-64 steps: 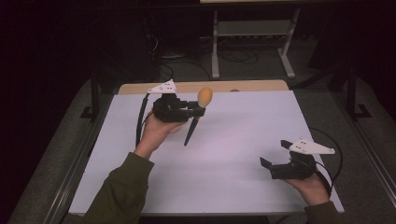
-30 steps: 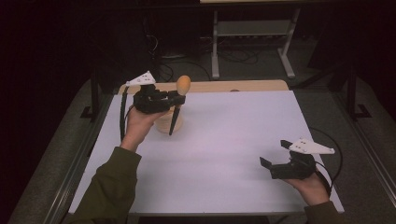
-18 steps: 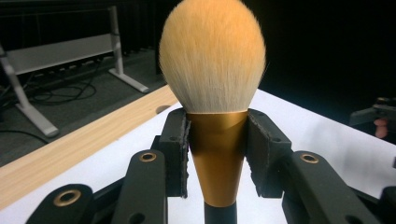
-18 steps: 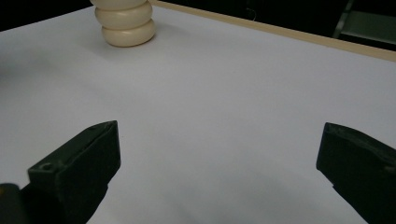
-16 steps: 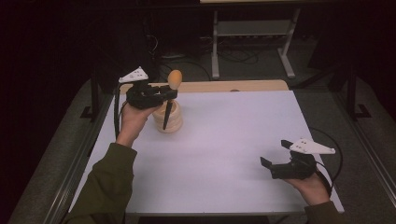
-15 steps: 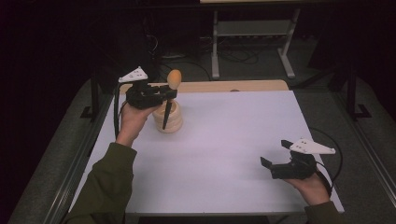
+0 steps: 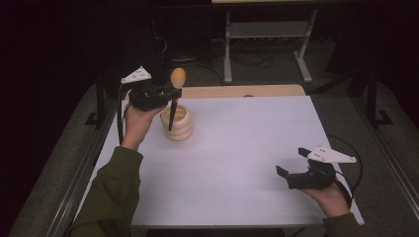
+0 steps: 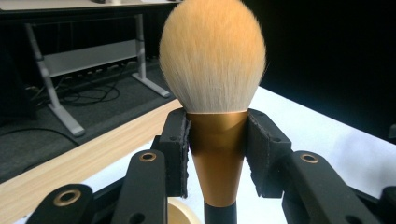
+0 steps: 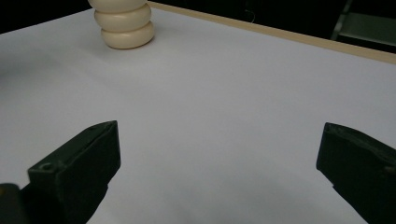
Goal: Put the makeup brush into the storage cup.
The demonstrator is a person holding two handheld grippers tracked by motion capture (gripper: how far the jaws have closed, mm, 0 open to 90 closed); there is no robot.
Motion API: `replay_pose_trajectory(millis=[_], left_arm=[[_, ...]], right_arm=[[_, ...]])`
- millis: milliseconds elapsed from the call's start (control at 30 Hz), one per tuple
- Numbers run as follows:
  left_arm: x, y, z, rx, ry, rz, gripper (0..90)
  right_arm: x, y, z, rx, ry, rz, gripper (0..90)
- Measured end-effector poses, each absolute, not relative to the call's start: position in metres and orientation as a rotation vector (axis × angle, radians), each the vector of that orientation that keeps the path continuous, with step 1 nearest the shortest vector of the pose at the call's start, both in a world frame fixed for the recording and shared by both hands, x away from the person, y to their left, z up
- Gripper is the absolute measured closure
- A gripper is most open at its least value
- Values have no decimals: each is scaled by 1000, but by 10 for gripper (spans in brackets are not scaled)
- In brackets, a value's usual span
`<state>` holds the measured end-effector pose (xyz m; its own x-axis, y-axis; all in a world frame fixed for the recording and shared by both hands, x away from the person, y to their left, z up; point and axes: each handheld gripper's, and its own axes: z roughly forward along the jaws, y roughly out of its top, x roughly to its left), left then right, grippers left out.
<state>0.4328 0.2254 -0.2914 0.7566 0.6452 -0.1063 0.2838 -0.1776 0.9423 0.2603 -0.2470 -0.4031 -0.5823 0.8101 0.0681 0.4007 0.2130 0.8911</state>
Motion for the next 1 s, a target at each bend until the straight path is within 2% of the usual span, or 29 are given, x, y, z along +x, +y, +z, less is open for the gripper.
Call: replay_pose_trajectory(millis=[1000], left_arm=[[464,223,-297,1746,761,485,626]], right_arm=[[260,-249,-404,1128,2081,1333,0]])
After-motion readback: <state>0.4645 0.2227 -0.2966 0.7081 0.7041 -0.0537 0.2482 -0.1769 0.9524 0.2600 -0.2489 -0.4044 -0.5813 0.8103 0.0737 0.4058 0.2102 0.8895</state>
